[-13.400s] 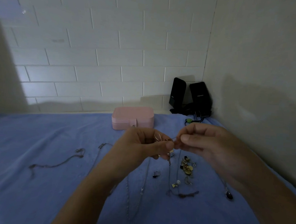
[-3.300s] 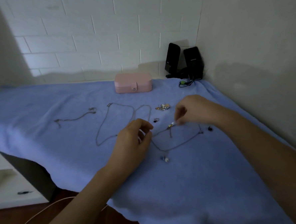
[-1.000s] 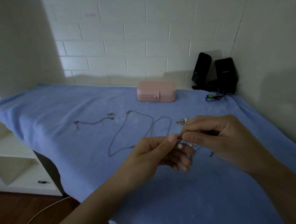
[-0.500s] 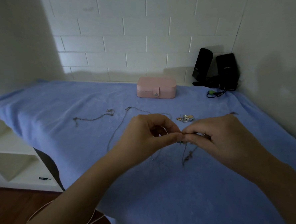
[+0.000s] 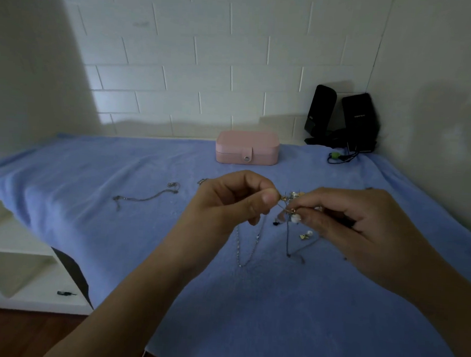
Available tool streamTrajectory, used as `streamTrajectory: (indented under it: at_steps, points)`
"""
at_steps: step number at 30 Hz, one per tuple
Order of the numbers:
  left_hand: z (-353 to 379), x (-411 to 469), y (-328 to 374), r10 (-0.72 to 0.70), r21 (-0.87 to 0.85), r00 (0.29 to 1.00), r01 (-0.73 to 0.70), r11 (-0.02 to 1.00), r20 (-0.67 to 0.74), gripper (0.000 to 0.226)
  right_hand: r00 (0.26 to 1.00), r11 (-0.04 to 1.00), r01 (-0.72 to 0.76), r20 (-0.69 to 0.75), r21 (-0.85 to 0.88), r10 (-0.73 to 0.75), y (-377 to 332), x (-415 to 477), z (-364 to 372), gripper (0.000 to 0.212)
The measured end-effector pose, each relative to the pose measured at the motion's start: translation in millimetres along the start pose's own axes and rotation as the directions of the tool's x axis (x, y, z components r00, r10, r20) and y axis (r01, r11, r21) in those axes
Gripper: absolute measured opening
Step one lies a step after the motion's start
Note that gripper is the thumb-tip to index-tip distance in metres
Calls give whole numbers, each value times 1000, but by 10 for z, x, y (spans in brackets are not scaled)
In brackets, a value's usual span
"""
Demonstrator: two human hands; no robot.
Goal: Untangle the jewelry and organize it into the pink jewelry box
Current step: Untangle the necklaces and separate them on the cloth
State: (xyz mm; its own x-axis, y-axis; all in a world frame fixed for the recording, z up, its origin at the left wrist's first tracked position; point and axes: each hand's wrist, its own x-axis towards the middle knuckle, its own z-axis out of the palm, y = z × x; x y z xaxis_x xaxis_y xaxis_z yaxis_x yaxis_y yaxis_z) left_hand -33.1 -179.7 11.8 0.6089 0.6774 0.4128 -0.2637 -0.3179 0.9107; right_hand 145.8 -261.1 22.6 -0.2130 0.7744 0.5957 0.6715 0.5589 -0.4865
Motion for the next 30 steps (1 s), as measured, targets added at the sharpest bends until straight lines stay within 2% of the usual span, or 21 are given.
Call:
streamTrajectory:
  at_steps: [2,5,7,8,11,14,16,19,21,24,27,30]
  points:
    - [6,-2,3,13,-32,1000,-12,999,11,7,992,979,-118,54,164,111,-15,11,-4,11]
    - [8,-2,-11,37,-41,999,-37,998,15,5,941,836,-321,250,445,228,-9,1,-25,26]
    - [9,-2,-21,49,-52,998,-47,998,33,4,922,786,-360,318,502,220,-23,7,-19,27]
    - [5,-6,-33,57,-58,998,-55,997,39,10,929,791,-345,304,505,211,-22,7,-13,23]
    - [4,-13,-57,84,-72,996,-81,994,42,21,971,882,-231,154,412,182,-1,7,-17,17]
    - [25,-21,-68,117,-104,992,-112,988,48,18,990,921,-136,94,365,109,-1,-12,-29,27]
    - [25,-30,-82,121,-124,991,-115,986,47,18,998,942,-69,36,330,60,-13,-23,-36,24]
    - [12,-47,-70,145,-97,988,-139,985,61,14,993,988,76,-104,131,-63,-30,-32,-61,13]
    - [-5,-68,-63,147,2,988,-147,989,52,9,980,986,150,-125,-69,-158,-55,-33,-49,11]
    - [-16,-106,-49,198,321,979,-205,925,54,3,963,936,204,-115,-287,-245,-81,-39,-13,17]
    - [2,-134,-5,293,548,955,-270,792,48,6,955,933,204,-147,-297,-256,-83,-52,-28,20]
    - [56,-154,51,353,610,935,-307,730,48,8,967,972,157,-171,-173,-187,-77,-40,-44,16]
